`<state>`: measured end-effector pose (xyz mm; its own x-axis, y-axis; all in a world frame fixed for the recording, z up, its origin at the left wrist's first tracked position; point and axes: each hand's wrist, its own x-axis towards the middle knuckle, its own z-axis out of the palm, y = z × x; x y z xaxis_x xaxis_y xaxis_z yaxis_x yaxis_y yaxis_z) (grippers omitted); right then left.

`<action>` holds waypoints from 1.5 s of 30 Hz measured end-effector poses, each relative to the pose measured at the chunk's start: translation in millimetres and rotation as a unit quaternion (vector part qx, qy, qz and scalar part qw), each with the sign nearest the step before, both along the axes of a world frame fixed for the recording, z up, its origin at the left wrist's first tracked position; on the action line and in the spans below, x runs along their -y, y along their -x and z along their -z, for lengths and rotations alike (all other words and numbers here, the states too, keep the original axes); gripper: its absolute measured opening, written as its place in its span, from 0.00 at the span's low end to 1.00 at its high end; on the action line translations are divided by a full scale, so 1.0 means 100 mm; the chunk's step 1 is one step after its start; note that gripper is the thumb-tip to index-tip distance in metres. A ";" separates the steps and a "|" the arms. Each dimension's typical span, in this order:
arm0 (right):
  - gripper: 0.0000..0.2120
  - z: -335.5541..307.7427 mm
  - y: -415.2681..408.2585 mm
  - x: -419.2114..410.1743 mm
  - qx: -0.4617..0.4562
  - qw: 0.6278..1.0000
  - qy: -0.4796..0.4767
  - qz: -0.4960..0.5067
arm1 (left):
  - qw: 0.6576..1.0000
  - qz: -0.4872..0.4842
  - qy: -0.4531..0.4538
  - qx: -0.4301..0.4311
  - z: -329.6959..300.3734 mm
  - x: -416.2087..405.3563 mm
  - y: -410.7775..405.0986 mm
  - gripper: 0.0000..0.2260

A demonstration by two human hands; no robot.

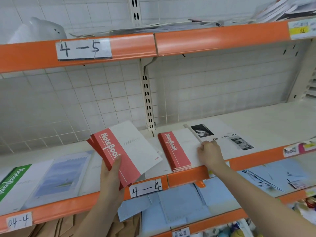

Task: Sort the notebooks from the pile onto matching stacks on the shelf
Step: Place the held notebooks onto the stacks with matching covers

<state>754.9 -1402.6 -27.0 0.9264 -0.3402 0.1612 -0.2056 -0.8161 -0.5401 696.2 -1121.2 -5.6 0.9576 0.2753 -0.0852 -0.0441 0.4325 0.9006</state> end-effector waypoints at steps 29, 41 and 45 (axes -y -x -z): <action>0.07 -0.30 0.36 -0.26 0.004 0.938 -0.304 -0.164 | 0.995 0.053 -0.074 0.029 -0.09 0.60 -0.02 0.21; 0.08 -0.28 0.17 0.08 0.060 0.978 -0.200 -0.003 | 0.999 -0.020 -0.028 0.010 -0.11 0.17 -0.02 0.14; 0.09 -0.24 0.15 0.02 0.046 0.985 -0.166 -0.002 | 0.999 -0.025 -0.020 0.007 -0.12 0.05 0.01 0.16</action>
<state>739.8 -1404.6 -3.4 0.9142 -0.3854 0.1253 -0.1411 -0.5927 -0.7930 695.7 -1126.7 6.6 0.9436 0.3256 -0.0608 -0.0766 0.3930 0.9163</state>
